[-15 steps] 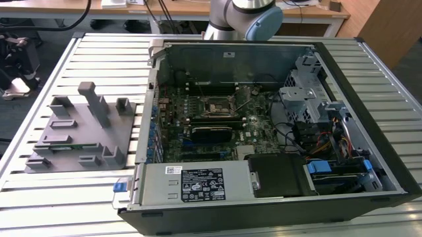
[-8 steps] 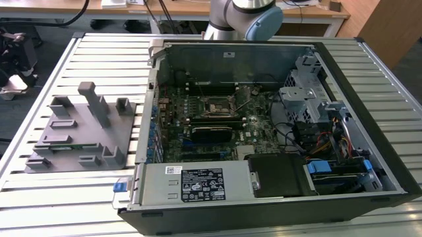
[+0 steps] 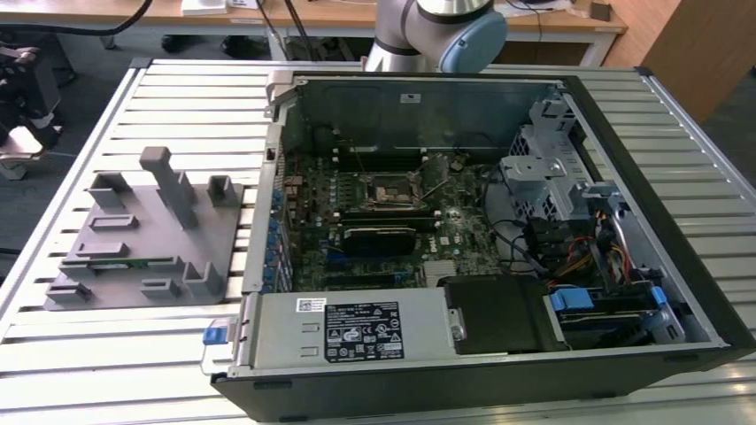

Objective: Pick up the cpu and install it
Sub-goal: 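Pick up the cpu and move it towards the insertion slot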

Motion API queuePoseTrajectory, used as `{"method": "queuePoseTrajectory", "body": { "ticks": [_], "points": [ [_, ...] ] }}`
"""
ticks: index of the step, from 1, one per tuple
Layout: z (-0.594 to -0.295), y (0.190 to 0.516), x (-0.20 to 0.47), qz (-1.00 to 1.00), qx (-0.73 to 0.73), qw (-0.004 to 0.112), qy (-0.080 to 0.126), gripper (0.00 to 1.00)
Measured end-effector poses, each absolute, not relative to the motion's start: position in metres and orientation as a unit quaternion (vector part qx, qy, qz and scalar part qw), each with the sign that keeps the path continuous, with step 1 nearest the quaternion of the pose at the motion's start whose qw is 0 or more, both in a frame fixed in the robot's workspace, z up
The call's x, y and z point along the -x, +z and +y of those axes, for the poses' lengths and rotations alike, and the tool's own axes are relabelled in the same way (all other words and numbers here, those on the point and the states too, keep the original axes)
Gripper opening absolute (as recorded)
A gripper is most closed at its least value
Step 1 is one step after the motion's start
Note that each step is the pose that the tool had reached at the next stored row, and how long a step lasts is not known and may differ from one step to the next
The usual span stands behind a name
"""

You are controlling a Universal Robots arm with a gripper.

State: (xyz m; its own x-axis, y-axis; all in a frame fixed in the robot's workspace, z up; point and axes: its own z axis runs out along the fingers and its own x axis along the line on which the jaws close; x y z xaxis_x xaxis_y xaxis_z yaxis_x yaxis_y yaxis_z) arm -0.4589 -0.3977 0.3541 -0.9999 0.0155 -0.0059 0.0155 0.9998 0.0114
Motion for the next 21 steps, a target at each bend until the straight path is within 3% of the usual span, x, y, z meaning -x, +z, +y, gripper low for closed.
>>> {"method": "queuePoseTrajectory", "body": {
  "ticks": [21],
  "points": [
    [-0.397,0.383,0.459,1.000,-0.008,0.003,0.006,0.53]
  ]
}}
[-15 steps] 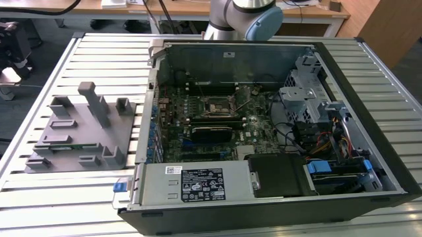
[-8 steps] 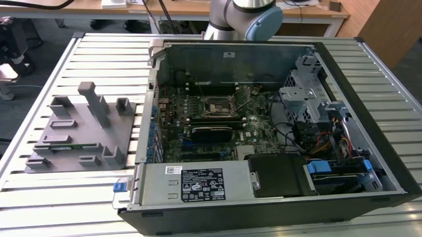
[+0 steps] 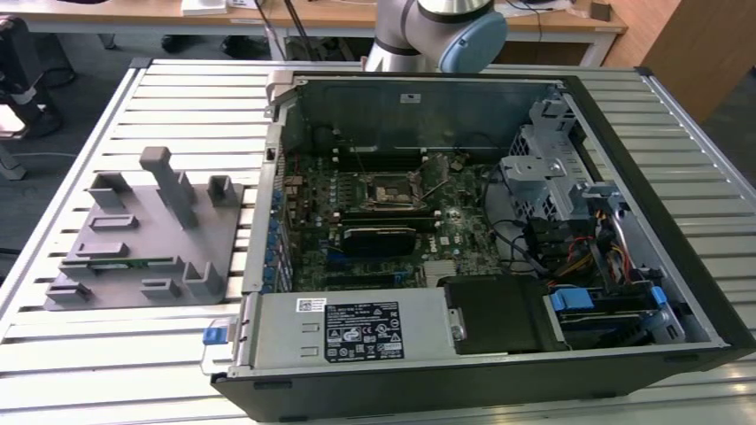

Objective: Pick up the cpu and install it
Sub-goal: 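Pick up the cpu and move it towards the insertion slot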

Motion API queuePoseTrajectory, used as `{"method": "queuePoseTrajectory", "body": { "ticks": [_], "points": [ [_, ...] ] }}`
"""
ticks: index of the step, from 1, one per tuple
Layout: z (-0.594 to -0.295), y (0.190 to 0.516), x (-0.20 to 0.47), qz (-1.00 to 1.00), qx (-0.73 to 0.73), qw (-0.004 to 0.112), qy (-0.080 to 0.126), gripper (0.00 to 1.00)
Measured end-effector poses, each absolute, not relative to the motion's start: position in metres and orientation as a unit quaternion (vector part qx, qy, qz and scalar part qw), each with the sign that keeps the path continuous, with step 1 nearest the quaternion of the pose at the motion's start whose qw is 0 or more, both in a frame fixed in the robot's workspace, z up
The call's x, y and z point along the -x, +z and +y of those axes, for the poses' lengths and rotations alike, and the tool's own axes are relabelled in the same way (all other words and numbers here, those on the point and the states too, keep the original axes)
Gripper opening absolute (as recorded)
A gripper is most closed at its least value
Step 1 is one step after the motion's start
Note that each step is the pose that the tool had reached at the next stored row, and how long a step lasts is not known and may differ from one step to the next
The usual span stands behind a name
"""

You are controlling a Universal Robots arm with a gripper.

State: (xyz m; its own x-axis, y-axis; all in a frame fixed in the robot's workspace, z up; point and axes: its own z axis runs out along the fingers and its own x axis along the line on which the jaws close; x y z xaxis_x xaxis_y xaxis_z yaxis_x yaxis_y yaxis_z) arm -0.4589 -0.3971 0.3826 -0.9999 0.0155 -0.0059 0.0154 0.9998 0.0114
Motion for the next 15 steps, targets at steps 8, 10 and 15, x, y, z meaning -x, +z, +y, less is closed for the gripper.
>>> {"method": "queuePoseTrajectory", "body": {
  "ticks": [8,10,15],
  "points": [
    [-0.397,0.395,0.459,1.000,-0.008,0.003,0.006,0.53],
    [-0.396,0.398,0.459,1.000,-0.008,0.003,0.006,0.53],
    [-0.396,0.405,0.459,1.000,-0.008,0.003,0.006,0.53]
  ]
}}
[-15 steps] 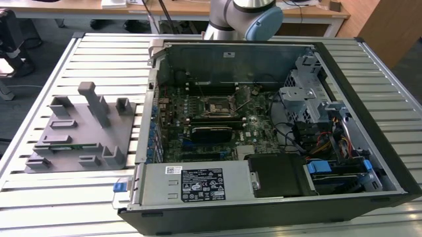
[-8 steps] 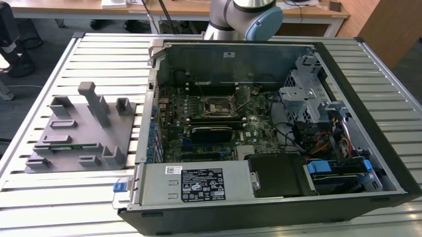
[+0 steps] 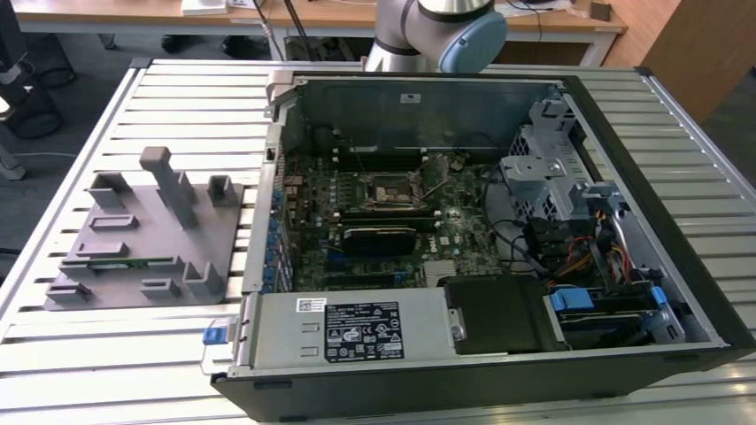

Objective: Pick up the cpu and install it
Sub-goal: 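Pick up the cpu and move it towards the insertion slot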

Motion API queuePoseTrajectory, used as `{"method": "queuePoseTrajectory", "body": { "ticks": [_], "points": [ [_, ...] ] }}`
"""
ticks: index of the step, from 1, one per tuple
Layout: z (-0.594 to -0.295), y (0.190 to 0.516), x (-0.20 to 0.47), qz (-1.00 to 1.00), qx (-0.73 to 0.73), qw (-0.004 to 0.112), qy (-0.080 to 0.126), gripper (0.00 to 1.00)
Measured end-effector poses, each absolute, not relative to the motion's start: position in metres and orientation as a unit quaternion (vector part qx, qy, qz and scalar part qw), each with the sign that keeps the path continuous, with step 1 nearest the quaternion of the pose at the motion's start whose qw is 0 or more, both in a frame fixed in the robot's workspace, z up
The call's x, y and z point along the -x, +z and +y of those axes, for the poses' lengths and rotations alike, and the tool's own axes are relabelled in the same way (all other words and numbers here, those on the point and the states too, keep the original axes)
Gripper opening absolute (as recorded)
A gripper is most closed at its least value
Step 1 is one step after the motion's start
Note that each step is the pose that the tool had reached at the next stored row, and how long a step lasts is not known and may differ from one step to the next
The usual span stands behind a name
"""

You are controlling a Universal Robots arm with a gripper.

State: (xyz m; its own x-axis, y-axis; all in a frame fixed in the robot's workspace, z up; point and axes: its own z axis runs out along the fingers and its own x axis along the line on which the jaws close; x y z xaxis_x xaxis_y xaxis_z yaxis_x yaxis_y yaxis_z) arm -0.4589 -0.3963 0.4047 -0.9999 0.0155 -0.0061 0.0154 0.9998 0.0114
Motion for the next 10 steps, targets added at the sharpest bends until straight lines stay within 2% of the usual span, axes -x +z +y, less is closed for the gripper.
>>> {"method": "queuePoseTrajectory", "body": {
  "ticks": [10],
  "points": [
    [-0.396,0.420,0.459,1.000,-0.008,0.003,0.006,0.53]
  ]
}}
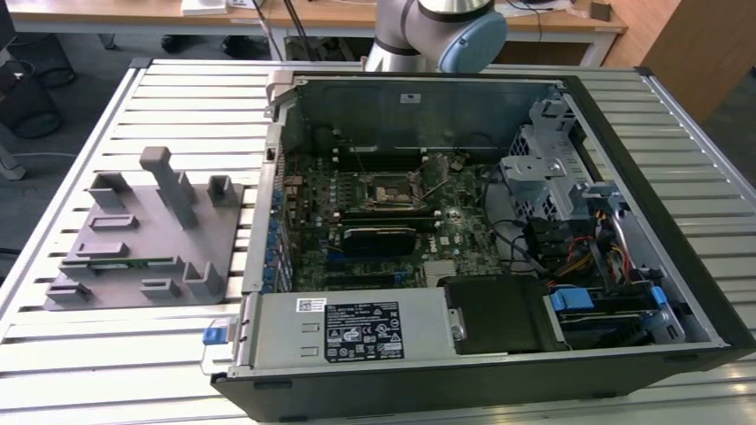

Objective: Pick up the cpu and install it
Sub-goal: 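Pick up the cpu and move it towards the insertion slot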

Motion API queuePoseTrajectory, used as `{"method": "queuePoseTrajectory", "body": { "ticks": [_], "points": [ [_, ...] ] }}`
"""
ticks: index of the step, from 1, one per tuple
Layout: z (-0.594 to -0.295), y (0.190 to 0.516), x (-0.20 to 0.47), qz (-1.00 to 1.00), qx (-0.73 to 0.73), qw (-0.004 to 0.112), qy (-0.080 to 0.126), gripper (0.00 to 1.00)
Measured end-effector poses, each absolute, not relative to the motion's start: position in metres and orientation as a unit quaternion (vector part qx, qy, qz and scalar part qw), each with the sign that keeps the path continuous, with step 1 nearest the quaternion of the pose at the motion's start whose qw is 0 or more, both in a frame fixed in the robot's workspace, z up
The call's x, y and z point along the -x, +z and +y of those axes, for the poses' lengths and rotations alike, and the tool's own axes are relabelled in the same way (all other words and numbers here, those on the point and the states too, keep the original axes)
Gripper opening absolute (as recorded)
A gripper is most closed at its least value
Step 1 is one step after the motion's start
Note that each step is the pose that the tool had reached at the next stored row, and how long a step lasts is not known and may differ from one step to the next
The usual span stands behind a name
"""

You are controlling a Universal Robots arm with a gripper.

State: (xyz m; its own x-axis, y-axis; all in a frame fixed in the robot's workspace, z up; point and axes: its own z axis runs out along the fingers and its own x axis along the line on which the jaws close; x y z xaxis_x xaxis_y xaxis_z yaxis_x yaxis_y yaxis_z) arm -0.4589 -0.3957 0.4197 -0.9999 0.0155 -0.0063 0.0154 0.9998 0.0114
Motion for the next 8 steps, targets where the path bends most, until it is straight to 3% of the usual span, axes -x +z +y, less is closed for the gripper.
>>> {"method": "queuePoseTrajectory", "body": {
  "ticks": [8],
  "points": [
    [-0.3955,0.4230,0.4515,1.000,-0.008,0.003,0.006,0.53]
  ]
}}
